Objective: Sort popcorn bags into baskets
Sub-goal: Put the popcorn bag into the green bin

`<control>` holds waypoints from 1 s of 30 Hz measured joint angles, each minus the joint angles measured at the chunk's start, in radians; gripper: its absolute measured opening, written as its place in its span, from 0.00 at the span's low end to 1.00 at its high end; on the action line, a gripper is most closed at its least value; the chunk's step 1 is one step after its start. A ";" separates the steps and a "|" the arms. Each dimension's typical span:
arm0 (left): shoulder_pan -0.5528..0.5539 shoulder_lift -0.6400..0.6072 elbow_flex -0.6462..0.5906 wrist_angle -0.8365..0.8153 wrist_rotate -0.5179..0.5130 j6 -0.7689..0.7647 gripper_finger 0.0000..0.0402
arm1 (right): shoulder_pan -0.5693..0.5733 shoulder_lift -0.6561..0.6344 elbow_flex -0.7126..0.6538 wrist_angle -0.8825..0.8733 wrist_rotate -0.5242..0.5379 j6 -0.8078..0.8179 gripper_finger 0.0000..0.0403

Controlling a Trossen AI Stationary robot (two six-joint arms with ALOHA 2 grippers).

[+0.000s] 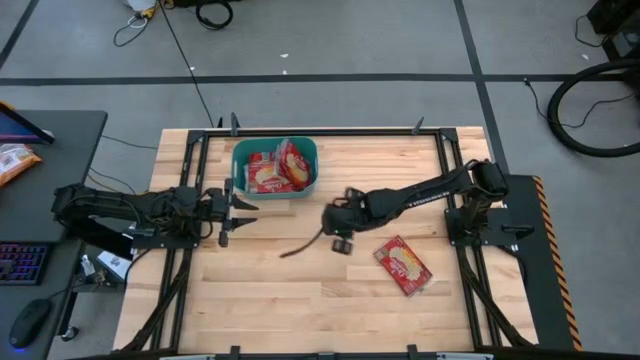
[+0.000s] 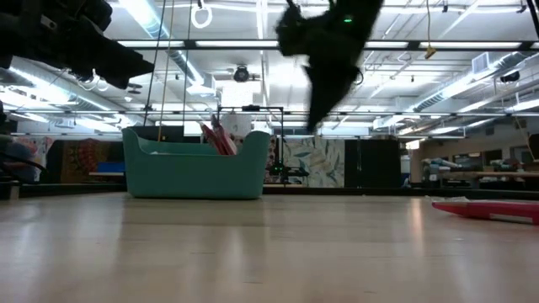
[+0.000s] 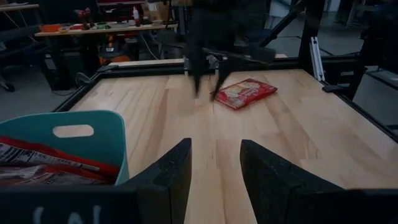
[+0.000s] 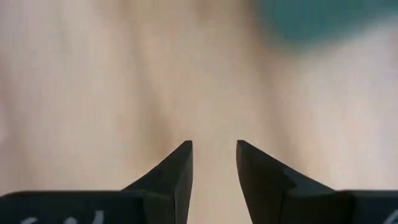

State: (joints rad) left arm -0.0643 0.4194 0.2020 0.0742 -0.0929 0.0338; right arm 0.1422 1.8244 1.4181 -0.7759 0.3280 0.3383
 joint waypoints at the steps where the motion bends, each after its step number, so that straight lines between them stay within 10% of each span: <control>1: 0.000 0.000 0.000 0.000 0.000 0.000 0.35 | 0.006 0.000 0.000 -0.062 -0.056 0.041 0.32; 11: 0.000 0.000 0.000 0.002 0.000 0.030 0.35 | 0.062 0.005 -0.064 -0.269 -0.341 0.321 0.35; 30: 0.000 0.000 0.000 0.028 0.000 0.089 0.35 | 0.156 0.006 -0.283 -0.102 -0.225 0.377 0.53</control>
State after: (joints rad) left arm -0.0643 0.4191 0.2020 0.1020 -0.0931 0.1224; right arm 0.2985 1.8301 1.1348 -0.8775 0.1033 0.7151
